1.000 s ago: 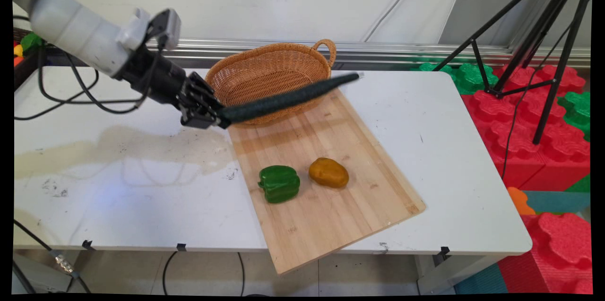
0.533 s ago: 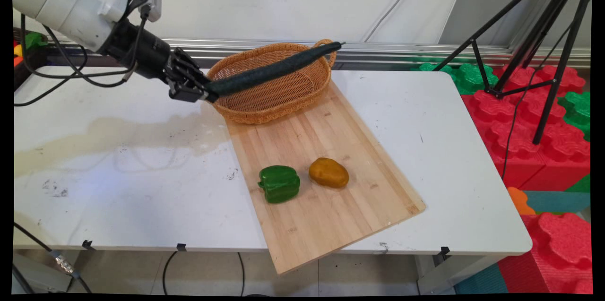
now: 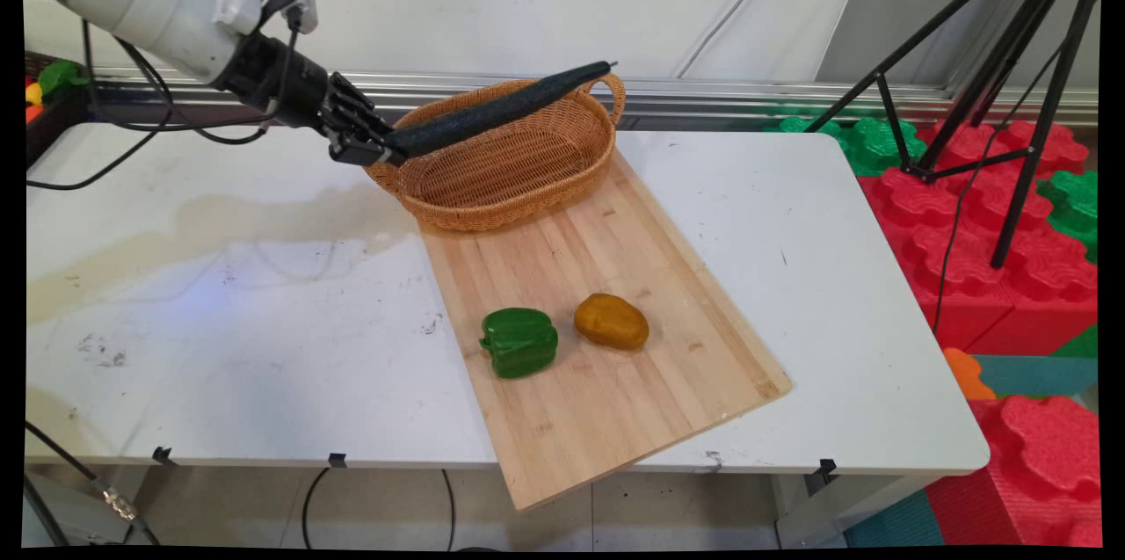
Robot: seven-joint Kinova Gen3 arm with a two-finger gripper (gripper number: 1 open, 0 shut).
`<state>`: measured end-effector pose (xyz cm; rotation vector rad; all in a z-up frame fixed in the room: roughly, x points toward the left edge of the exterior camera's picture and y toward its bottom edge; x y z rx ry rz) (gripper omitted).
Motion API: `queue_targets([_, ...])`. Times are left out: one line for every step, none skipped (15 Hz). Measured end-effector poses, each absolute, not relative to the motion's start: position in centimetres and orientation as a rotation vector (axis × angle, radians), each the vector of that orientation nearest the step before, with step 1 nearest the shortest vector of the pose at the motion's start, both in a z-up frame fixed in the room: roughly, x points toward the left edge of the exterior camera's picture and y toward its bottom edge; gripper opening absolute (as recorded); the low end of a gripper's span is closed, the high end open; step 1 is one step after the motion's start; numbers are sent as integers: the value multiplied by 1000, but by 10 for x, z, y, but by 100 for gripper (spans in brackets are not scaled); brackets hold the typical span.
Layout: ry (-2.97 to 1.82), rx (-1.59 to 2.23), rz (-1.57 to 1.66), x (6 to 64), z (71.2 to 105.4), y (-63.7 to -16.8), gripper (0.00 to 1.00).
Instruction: Place the picked object in the vegetable basket
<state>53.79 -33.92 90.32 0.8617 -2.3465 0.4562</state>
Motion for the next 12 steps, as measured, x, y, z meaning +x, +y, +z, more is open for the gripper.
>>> queue_targets([-2348,864,462,541,899,-346,0])
queue_targets([-2349,864,465,542,896,-351,0])
queue_targets([-2351,862,469,544,891,-359,0])
queue_targets([-2352,861,469,545,888,-363,0])
queue_targets([-2354,859,470,547,883,-370,0])
queue_targets([-2355,856,470,548,878,-378,0])
queue_targets([-2356,854,468,548,873,-383,0])
queue_targets([-2356,851,465,549,869,-389,0])
queue_targets([-2356,848,461,549,865,-394,0])
queue_targets([-2355,847,455,549,862,-398,100])
queue_targets([-2355,847,450,549,860,-401,100])
queue_targets([-2354,848,446,550,859,-402,100])
